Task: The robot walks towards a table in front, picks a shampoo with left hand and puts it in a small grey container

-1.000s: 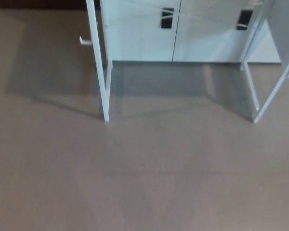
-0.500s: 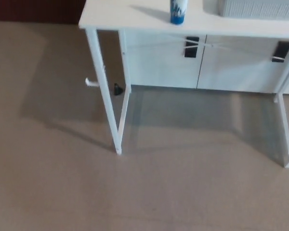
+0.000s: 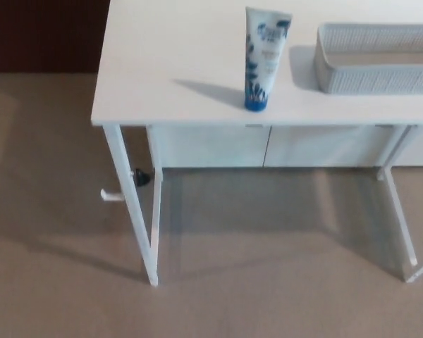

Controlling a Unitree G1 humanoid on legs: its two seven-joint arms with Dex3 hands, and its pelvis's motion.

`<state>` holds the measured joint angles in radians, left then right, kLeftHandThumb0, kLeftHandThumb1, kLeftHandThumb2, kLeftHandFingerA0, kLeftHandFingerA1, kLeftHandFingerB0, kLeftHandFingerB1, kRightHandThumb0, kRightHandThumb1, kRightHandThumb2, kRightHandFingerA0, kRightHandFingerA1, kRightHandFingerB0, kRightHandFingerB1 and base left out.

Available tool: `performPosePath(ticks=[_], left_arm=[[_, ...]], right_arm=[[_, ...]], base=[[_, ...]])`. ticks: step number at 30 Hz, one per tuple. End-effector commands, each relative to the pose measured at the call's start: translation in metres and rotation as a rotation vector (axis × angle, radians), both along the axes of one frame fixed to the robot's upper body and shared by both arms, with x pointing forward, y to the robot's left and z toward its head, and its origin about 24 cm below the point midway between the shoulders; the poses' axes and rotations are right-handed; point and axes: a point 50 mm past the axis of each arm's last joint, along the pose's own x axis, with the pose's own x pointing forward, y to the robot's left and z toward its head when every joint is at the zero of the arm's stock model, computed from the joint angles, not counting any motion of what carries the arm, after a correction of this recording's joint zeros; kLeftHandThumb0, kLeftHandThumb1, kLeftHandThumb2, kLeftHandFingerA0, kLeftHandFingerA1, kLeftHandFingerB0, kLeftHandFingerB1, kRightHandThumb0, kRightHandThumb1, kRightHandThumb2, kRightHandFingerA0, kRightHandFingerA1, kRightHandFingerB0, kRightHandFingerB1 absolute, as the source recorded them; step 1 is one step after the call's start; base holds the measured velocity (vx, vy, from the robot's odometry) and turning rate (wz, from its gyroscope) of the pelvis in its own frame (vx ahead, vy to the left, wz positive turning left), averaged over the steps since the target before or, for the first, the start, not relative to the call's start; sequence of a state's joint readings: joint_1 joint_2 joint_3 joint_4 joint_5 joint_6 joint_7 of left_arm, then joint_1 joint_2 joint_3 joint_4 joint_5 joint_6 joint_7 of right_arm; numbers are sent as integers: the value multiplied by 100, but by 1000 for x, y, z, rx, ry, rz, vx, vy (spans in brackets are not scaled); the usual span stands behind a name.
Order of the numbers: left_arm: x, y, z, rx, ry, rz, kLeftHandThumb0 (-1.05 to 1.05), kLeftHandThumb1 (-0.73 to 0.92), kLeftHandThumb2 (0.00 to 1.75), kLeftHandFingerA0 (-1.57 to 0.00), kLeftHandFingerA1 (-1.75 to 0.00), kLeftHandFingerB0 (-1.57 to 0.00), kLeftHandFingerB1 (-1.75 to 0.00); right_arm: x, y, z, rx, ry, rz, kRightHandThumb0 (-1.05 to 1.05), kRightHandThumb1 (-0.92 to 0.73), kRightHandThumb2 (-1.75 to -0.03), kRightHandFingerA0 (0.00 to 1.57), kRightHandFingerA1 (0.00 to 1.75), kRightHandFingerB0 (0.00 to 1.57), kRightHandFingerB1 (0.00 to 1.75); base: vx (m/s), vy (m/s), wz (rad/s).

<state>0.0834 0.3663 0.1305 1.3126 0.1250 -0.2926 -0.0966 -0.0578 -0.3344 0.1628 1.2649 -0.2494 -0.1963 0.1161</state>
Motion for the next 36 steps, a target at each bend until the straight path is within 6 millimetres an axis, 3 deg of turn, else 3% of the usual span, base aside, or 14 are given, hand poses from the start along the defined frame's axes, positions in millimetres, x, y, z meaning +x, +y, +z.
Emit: performPosePath(ticks=[1, 4, 19, 20, 26, 27, 36], left_arm=[[-13, 4, 0, 12, 25, 24, -46, 58, 57, -33, -70, -29, -54], [-14, 5, 1, -2, 18, 31, -48, 55, 56, -25, -63, -26, -52], [-16, 5, 1, -10, 16, 43, -48, 52, 57, -27, -65, -26, -54], [-17, 5, 1, -7, 19, 40, -49, 36, 78, -29, -65, -20, -56], [-20, 5, 1, -3, 18, 43, -49, 35, 76, -28, -65, -22, -57], [-19, 5, 1, -2, 18, 43, -48, 52, 56, -26, -64, -26, -53], [-17, 6, 1, -2, 21, 43, -50, 53, 56, -23, -63, -23, -52]], right_arm=[[-4, -4, 0, -17, 15, -1, -41, -71, -61, 69, 48, 52, 40], [-3, -3, 0, -17, 16, 2, -39, -70, -61, 67, 48, 52, 40], [3, 1, 0, -25, 16, 32, -40, -70, -61, 70, 50, 54, 41], [3, 1, 0, -24, 16, 35, -39, -70, -61, 70, 51, 54, 41], [6, 3, 0, -24, 23, 54, -41, -69, -62, 71, 53, 53, 42], [7, 3, 0, -24, 20, 60, -42, -69, -62, 70, 53, 54, 42], [5, 2, 0, -20, 20, 33, -38, -70, -61, 66, 46, 51, 39]], base=[[134, 3, 1], [97, -82, 8], [95, -109, 0], [131, 139, -7], [149, 156, -8], [142, 48, -2], [153, -73, 10]])
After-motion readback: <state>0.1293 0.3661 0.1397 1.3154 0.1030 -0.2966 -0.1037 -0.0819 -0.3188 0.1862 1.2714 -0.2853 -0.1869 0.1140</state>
